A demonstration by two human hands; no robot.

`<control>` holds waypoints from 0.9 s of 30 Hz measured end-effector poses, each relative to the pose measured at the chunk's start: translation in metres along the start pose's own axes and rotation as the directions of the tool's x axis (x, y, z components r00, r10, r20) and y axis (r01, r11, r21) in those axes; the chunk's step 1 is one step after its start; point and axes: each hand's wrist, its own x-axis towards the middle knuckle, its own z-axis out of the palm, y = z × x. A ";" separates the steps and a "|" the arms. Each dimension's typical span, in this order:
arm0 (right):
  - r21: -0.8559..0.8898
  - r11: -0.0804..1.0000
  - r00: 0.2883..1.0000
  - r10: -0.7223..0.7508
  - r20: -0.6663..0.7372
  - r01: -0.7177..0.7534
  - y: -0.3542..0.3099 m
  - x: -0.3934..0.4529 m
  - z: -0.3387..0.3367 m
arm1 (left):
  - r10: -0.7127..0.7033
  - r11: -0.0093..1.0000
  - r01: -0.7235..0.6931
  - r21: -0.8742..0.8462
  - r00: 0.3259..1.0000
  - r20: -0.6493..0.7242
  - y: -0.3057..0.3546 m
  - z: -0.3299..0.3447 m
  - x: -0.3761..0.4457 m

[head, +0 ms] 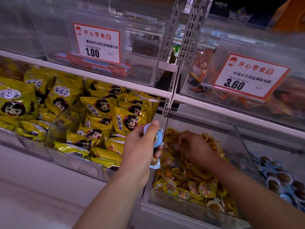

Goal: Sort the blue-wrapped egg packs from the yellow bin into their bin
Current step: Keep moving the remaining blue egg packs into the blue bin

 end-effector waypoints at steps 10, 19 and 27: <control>0.800 0.597 0.991 0.135 -0.019 -0.066 -0.049 -0.050 -0.078 | 0.126 0.931 -0.218 0.292 0.944 0.305 -0.022 0.034 -0.017; 0.765 0.502 0.910 0.313 0.273 -0.403 -0.016 -0.008 -0.067 | 0.052 0.976 -0.081 0.200 0.988 0.144 -0.026 0.034 -0.012; -0.466 0.882 0.888 0.271 0.371 -0.075 0.018 -0.001 -0.023 | -0.057 0.996 0.066 -0.052 0.984 0.168 -0.015 0.028 -0.003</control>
